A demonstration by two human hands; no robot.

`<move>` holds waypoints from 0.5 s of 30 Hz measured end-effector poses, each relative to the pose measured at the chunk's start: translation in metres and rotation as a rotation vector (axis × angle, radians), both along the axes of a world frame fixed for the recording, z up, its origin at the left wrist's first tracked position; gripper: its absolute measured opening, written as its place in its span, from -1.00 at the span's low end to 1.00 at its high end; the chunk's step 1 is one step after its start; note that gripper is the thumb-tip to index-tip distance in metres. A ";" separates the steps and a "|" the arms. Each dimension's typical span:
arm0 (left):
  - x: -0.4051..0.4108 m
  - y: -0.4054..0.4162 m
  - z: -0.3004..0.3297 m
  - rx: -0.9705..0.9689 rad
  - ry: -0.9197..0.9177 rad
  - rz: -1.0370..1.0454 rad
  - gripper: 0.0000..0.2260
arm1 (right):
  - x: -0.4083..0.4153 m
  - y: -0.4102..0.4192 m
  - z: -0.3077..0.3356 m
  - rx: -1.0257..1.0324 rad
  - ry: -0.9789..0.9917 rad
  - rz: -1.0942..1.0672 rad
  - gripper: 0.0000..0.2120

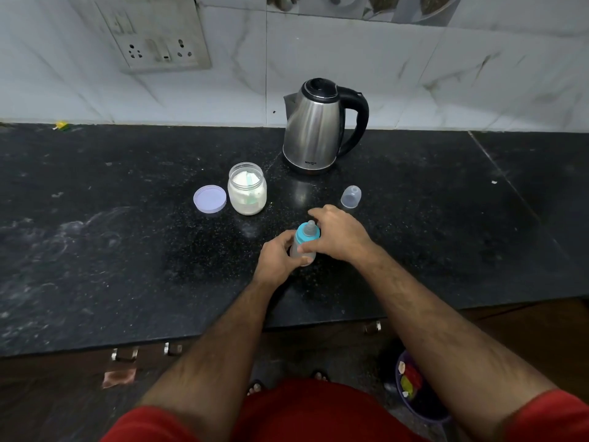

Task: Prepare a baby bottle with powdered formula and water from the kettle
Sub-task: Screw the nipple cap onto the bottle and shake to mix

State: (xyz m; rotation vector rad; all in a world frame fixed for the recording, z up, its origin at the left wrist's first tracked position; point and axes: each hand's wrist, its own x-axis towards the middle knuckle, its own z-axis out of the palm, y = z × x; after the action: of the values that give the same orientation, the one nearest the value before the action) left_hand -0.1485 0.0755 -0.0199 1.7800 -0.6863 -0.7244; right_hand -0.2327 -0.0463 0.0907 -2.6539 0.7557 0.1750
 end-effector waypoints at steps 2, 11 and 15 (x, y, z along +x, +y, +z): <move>0.000 0.000 0.001 0.002 0.009 -0.004 -0.51 | -0.002 -0.007 0.006 0.085 0.010 0.026 -0.15; 0.001 0.000 -0.003 0.022 -0.010 -0.004 -0.52 | -0.001 -0.013 -0.001 0.096 -0.033 0.076 -0.65; 0.001 0.001 0.000 0.025 -0.024 -0.012 -0.56 | 0.000 -0.004 -0.006 -0.154 0.001 0.007 -0.44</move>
State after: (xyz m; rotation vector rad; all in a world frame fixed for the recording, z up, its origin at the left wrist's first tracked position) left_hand -0.1478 0.0764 -0.0202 1.8110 -0.7070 -0.7232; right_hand -0.2329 -0.0507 0.0845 -2.8014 0.7900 0.1245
